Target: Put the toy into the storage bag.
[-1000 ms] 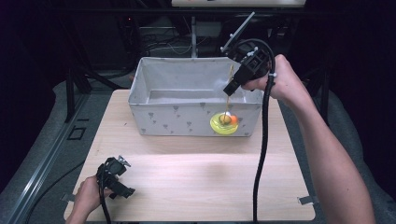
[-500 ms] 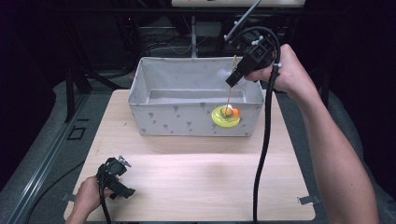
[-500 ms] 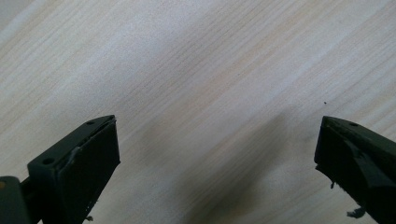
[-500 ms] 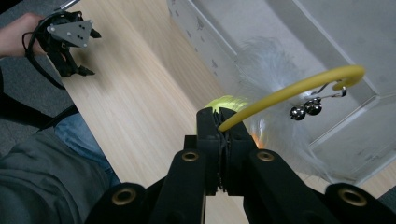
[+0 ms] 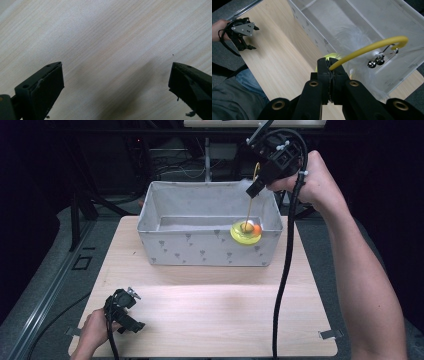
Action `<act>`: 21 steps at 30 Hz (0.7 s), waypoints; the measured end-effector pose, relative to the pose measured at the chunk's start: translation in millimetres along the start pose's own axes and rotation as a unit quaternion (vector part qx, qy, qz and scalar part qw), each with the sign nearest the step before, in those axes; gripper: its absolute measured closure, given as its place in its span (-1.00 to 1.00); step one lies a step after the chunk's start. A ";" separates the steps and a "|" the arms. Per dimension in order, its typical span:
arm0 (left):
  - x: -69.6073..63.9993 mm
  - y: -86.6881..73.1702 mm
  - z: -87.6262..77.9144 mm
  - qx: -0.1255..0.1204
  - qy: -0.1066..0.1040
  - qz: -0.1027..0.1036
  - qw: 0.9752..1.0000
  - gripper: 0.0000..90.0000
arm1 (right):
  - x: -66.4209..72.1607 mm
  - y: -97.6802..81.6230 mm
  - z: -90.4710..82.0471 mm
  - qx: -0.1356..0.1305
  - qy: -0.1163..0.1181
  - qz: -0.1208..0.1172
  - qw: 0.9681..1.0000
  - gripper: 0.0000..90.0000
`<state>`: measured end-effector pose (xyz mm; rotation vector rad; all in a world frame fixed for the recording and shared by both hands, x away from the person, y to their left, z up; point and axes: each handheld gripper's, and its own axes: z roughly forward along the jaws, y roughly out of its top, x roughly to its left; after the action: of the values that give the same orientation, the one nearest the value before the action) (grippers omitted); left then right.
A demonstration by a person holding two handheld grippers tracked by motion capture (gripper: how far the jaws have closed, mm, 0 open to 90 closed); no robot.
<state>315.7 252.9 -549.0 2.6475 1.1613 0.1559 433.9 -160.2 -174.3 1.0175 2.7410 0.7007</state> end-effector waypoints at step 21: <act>-1.8 0.7 1.6 0.005 -0.003 0.004 1.000 -1.00 | -28.7 22.7 -11.2 -0.023 -0.043 0.033 0.998 0.97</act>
<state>315.3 250.8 -550.3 2.6593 1.1531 0.1438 465.9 -167.9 -154.7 1.1066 2.6160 0.7103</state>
